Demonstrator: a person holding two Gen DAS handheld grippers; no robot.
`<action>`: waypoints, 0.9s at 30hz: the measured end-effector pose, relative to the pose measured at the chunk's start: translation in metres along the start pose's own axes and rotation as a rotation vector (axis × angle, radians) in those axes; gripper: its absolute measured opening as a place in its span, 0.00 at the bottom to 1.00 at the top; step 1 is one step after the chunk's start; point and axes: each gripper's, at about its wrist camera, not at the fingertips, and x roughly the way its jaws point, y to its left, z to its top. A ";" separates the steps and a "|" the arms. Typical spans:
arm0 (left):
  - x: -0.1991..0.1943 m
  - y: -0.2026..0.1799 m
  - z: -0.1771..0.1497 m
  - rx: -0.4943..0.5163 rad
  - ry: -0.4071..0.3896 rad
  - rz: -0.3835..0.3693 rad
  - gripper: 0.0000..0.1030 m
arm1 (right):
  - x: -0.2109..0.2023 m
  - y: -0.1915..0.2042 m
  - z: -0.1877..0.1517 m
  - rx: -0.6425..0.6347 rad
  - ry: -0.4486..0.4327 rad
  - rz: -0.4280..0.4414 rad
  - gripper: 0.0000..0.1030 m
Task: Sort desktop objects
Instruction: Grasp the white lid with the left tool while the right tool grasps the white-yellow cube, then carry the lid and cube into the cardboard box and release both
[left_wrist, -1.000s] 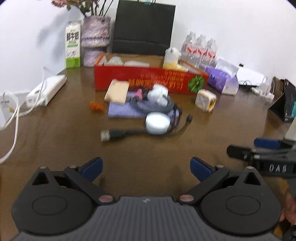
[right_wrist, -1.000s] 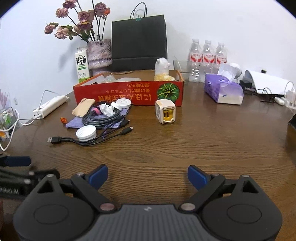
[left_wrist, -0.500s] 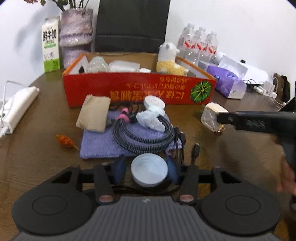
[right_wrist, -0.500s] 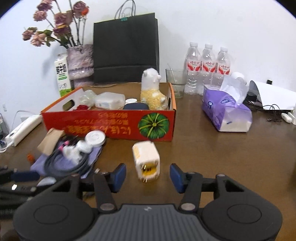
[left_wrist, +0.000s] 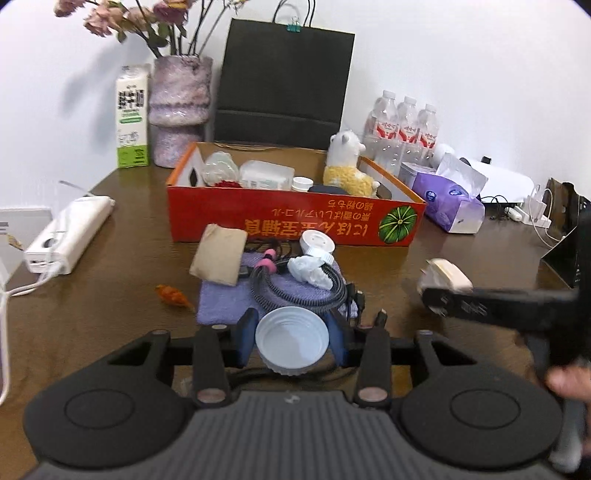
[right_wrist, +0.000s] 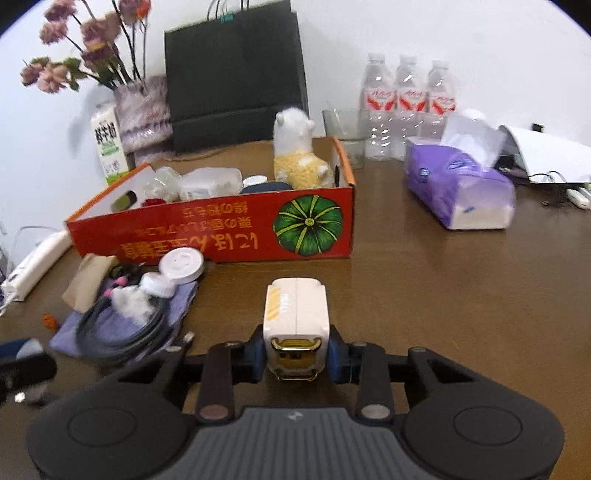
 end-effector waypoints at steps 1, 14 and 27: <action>-0.006 -0.001 -0.002 0.002 -0.005 0.006 0.39 | -0.011 0.000 -0.006 0.012 -0.004 0.009 0.30; -0.069 -0.032 -0.038 0.062 -0.033 -0.021 0.40 | -0.123 0.008 -0.055 -0.082 -0.076 -0.021 0.30; -0.072 -0.012 0.003 0.007 -0.070 -0.100 0.40 | -0.146 -0.001 -0.028 -0.032 -0.139 0.024 0.30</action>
